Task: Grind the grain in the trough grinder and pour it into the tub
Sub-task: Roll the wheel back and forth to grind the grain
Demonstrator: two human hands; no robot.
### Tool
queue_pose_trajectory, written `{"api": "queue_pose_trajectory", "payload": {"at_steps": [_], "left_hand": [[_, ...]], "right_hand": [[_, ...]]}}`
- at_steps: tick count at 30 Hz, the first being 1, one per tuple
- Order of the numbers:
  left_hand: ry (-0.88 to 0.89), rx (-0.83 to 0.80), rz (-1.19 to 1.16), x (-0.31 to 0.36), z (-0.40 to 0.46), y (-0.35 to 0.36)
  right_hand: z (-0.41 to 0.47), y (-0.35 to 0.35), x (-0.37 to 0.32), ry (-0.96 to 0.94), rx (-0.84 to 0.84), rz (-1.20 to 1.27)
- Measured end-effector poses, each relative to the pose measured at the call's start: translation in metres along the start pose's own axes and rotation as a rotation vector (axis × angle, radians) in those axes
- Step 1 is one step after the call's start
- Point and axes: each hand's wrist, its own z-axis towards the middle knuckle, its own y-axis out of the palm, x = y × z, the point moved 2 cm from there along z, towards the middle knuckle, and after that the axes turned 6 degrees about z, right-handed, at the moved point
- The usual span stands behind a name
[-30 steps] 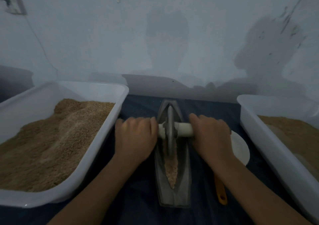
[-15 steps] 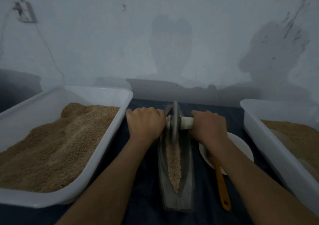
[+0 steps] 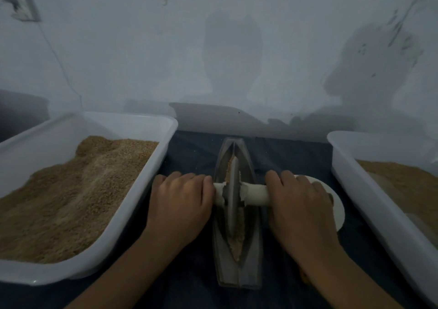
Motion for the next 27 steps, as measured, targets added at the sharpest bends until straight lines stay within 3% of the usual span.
{"api": "queue_pose_trajectory", "payload": {"at_steps": [7,12,17,22,27], "left_hand": [[0.055,-0.050,0.264,0.006,0.086,0.032],[0.027,-0.082,0.219,0.005,0.066,0.026],[0.061,0.060,0.022,0.000,0.012,0.001],[0.125,0.119,0.038,0.011,0.012,-0.014],[0.193,-0.136,0.232,0.000,0.050,0.020]], "right_hand": [[0.094,0.042,0.019,0.169,-0.293,0.049],[0.079,0.031,0.010,0.124,-0.183,-0.016],[0.009,0.012,0.004,0.036,-0.026,0.000],[-0.017,0.016,0.017,0.028,-0.075,0.063],[0.043,0.025,0.015,0.031,-0.143,0.014]]}}
